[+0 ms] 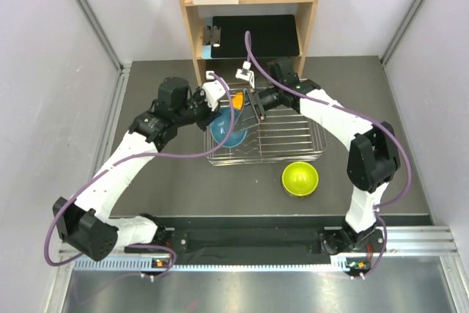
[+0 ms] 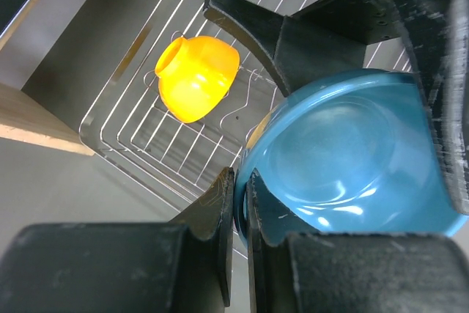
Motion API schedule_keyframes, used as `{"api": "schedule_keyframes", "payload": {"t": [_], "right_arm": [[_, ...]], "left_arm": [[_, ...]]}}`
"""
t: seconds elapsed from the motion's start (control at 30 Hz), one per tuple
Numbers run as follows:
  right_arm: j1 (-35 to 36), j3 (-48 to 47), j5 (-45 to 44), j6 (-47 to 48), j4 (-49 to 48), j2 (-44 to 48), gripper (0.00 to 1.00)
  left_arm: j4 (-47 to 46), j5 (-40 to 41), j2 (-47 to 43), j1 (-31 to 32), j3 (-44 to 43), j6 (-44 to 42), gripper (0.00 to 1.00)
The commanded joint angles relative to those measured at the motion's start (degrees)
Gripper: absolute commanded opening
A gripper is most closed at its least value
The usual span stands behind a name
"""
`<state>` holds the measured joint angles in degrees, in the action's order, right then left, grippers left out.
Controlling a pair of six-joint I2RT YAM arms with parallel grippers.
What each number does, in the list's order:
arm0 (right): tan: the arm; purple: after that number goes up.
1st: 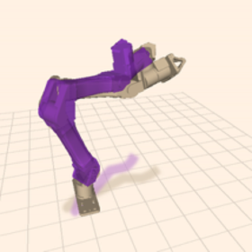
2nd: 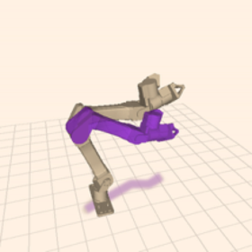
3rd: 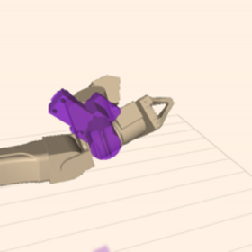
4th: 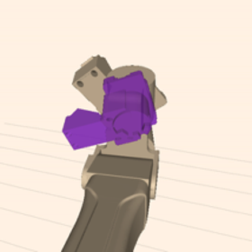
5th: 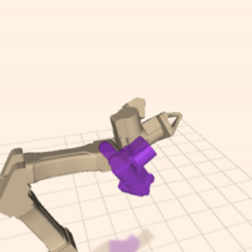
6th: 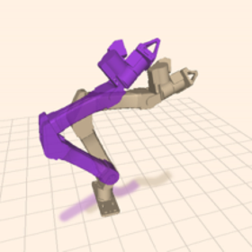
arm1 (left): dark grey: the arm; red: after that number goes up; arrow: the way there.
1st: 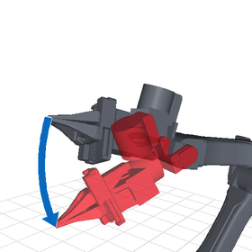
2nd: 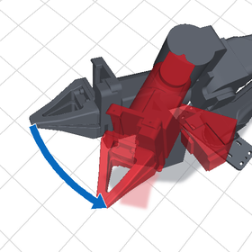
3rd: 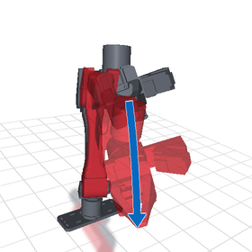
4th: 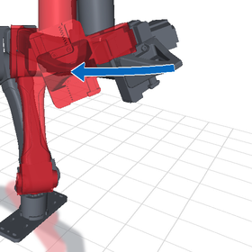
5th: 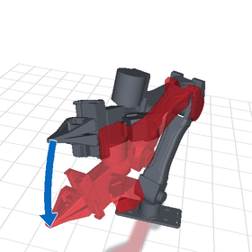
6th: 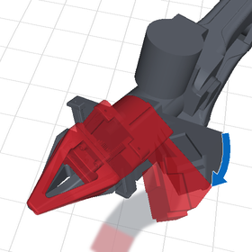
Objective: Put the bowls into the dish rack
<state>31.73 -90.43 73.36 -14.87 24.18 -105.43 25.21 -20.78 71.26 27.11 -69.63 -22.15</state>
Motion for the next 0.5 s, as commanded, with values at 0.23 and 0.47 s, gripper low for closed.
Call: {"api": "schedule_keyframes", "payload": {"t": [0.23, 0.47], "right_arm": [[0.6, -2.5, 1.6, 1.8, -0.6, 0.1, 0.24], [0.6, -1.9, 0.6, 1.9, -0.8, 0.2, 0.05]], "left_arm": [[-2.8, -1.5, -0.5, 0.3, 0.5, 1.3, 0.00], [-2.4, -3.6, -0.8, 0.2, 0.8, 0.8, 0.25]]}}
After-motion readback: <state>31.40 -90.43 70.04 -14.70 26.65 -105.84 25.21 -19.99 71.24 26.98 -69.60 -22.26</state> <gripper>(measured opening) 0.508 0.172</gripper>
